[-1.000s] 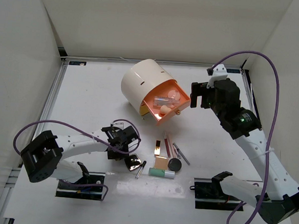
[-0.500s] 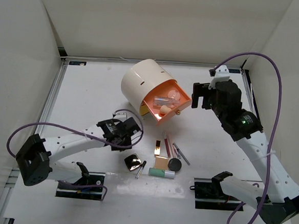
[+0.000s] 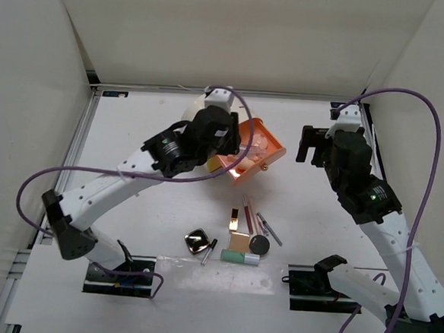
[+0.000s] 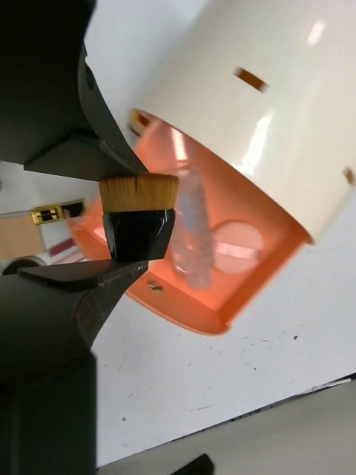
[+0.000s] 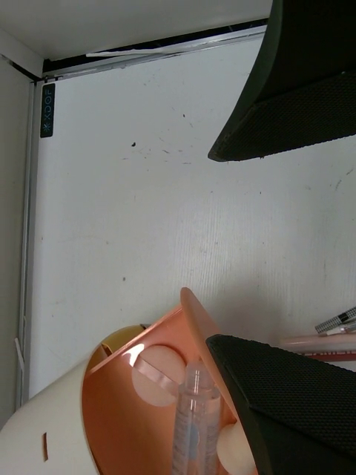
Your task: Organize the makeup
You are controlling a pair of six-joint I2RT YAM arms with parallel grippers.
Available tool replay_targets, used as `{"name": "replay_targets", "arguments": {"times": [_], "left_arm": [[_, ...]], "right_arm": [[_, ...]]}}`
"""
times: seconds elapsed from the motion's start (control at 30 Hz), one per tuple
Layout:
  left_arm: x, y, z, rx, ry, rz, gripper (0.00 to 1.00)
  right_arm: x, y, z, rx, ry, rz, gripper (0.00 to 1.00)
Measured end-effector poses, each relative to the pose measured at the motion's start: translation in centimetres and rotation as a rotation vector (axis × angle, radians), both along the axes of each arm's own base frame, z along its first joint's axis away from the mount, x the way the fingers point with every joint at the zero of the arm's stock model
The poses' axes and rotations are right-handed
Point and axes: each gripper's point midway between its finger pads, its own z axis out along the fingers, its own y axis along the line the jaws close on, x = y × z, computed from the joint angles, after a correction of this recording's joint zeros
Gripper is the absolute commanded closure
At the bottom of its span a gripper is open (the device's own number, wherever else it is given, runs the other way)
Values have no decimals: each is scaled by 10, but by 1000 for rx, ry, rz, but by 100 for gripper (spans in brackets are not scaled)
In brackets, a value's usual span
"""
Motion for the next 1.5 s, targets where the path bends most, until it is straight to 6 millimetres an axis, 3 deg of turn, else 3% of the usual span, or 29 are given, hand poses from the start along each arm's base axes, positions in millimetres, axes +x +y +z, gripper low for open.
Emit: {"name": "replay_targets", "arguments": {"times": [0.13, 0.27, 0.4, 0.53, 0.57, 0.67, 0.93, 1.1, 1.3, 1.4, 1.5], "left_arm": [[31, -37, -2, 64, -44, -38, 46], [54, -65, -28, 146, -41, -60, 46], [69, -78, -49, 213, -26, -56, 46], [77, -78, -54, 251, -23, -27, 31], [77, -77, -54, 256, -22, -24, 17], [78, -75, -50, 255, -25, -12, 2], [76, -77, -47, 248, -22, -30, 2], [69, -79, -25, 224, -60, -94, 2], [76, -55, 27, 194, -151, -127, 2], [112, -14, 45, 172, -169, -99, 2], [151, 37, 47, 180, -162, -51, 2]], "right_arm": [[-2, -4, 1, 2, -10, -16, 1], [-3, -6, 1, -1, -10, -22, 1], [-3, -9, 1, -7, -13, -35, 1], [-2, -10, 1, -12, -14, -42, 1], [-2, -10, 1, -13, -14, -44, 1], [-1, -12, 0, -20, -11, -53, 1], [0, -11, -3, -27, 0, -50, 1], [-2, 1, -6, -18, 17, 20, 1], [-15, 31, -26, -25, 108, 224, 1], [-27, 48, -33, -14, 149, 344, 1], [-40, 58, -41, 1, 186, 430, 1]]}}
